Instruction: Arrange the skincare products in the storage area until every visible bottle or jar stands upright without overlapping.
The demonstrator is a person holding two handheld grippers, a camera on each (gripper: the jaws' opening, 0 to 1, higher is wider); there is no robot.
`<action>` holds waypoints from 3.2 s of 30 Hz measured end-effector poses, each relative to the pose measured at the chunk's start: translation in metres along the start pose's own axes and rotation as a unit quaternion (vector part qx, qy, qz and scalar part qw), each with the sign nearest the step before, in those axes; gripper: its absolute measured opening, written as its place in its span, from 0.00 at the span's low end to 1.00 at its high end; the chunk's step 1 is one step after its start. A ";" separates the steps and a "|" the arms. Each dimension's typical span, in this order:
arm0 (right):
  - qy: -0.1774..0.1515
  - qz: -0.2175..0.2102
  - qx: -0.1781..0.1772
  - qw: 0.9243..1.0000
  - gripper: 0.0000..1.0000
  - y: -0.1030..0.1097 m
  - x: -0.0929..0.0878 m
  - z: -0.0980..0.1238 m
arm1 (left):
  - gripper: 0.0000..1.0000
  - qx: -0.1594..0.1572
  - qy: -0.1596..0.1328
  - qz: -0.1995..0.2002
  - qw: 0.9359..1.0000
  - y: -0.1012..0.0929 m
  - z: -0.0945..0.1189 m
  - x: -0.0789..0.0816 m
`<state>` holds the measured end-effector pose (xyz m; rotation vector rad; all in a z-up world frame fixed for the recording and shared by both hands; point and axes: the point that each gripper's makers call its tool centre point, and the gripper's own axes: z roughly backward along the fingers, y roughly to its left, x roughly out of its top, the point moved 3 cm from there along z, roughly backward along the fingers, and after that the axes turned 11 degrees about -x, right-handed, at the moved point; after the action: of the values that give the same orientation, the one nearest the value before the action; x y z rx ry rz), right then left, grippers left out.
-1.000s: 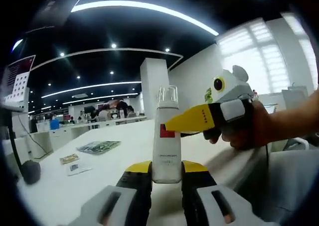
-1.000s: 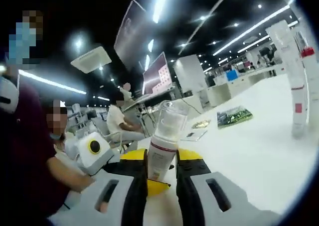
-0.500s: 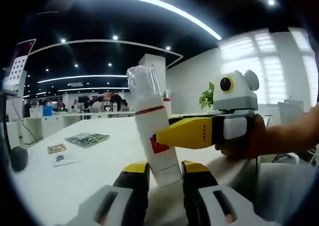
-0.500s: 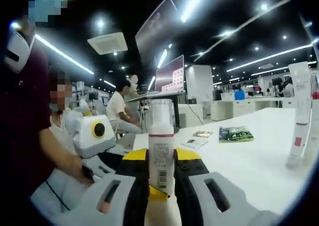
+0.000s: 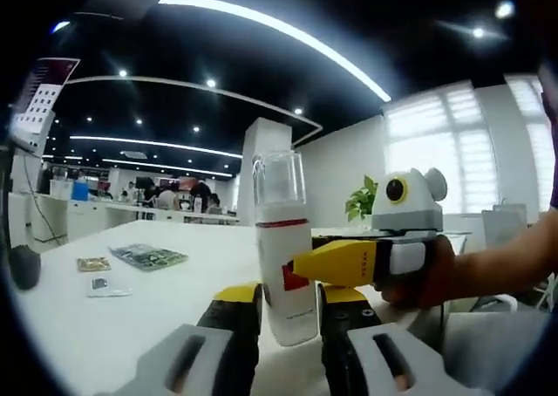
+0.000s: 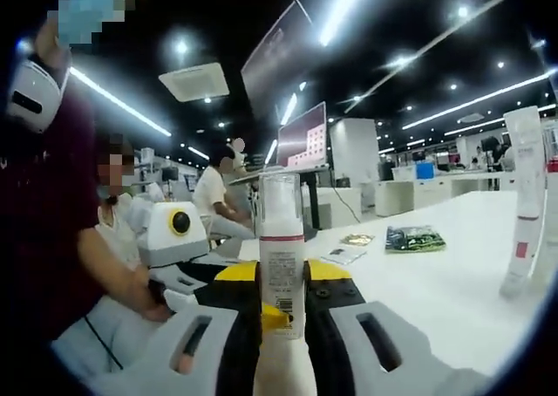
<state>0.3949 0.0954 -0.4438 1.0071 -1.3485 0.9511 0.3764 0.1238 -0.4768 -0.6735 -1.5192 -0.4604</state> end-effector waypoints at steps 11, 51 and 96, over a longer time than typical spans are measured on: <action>-0.058 -0.021 -0.077 0.995 0.15 -0.075 0.024 0.043 | 0.32 0.008 0.015 -0.002 1.000 0.009 0.000 -0.008; 0.021 0.027 -0.138 0.990 0.16 -0.218 -0.005 0.083 | 0.32 -0.003 0.048 -0.012 0.999 0.006 -0.004 -0.018; 0.079 0.030 -0.191 0.978 0.11 -0.227 -0.020 0.100 | 0.32 0.008 0.046 -0.016 0.999 0.009 0.008 -0.015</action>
<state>0.5801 -0.0682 -0.4717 0.5896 -1.3670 0.7610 0.3763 0.1335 -0.4936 -0.6092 -1.4474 -0.4956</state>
